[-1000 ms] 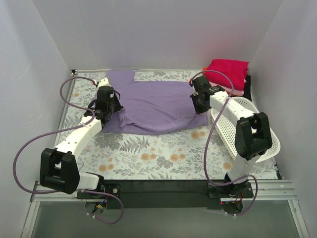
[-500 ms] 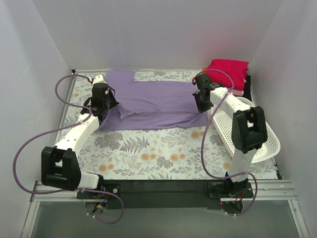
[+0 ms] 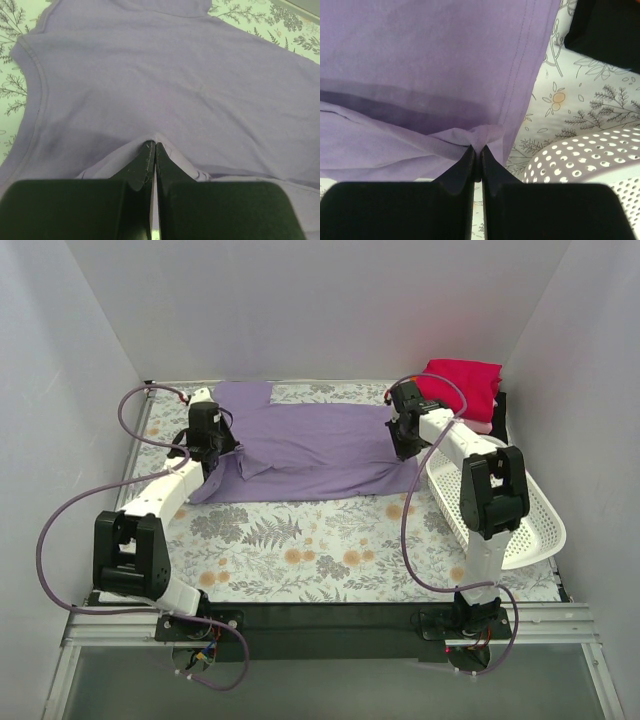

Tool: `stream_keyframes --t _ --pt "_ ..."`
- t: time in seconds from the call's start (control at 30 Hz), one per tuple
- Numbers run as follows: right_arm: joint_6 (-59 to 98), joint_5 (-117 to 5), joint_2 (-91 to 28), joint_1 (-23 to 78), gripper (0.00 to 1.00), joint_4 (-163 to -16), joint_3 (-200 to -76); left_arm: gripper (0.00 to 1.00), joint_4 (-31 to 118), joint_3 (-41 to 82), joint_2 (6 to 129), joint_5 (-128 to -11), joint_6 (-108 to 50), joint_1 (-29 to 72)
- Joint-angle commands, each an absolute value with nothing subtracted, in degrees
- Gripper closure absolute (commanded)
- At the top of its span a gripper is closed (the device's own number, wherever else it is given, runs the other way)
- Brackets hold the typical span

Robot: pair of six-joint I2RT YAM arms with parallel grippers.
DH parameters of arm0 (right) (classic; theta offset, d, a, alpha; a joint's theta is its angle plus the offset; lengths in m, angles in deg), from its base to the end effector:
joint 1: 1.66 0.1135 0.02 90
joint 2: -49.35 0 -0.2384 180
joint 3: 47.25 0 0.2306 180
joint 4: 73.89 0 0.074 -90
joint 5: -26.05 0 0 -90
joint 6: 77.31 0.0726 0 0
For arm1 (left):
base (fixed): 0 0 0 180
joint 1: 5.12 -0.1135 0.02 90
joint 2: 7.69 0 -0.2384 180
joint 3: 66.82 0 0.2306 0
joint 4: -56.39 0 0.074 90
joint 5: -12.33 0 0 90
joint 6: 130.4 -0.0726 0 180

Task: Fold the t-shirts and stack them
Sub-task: Fold the tshirt

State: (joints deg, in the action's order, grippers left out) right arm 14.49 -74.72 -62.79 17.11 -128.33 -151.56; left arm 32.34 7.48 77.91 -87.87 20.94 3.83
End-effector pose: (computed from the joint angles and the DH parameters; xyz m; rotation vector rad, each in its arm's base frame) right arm 0.3887 0.1178 0.1743 -0.3276 2.6106 -0.1280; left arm 0.3443 -0.0412 0.2219 -1.0712 1.9456 -0.4980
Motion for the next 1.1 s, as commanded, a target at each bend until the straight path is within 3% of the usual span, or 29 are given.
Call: stream_keyframes --t 0.0,0.3,0.37,0.4,0.5,0.53,0.63,0.77,1.07 --pt "14.01 -75.38 -63.68 16.80 0.99 -128.70 -155.40 1.00 34.98 10.92 78.44 -87.34 19.19 3.06" --pt "14.01 -75.64 -65.43 16.71 0.99 -129.23 -158.04 1.00 36.48 14.35 83.89 -85.23 17.26 1.30" --pt "14.01 -75.73 -65.87 16.63 0.94 -129.23 -158.47 1.00 36.04 15.58 85.55 -85.75 17.17 0.68" --pt "14.10 -75.73 -66.05 16.63 0.92 -129.31 -159.00 0.92 35.86 16.02 86.17 -85.93 17.17 0.33" --pt "14.36 -75.47 -66.40 16.62 0.68 -129.23 -160.58 0.64 35.77 18.21 88.20 -88.56 17.17 -0.46" --pt "14.45 -75.38 -66.32 16.63 0.55 -129.23 -161.02 0.49 35.77 19.09 89.33 -90.22 17.00 -0.90" --pt "15.06 -74.85 -65.09 16.63 0.40 -129.14 -162.34 0.29 35.34 22.69 90.74 -92.25 15.85 -1.16" --pt "15.59 -74.77 -61.05 17.50 0.36 -126.34 -161.21 0.21 35.33 22.80 88.12 -90.42 16.11 -1.08" --pt "15.76 -77.04 -57.52 21.72 0.35 -120.17 -155.93 0.21 33.58 10.23 84.51 -89.01 15.68 -1.08"
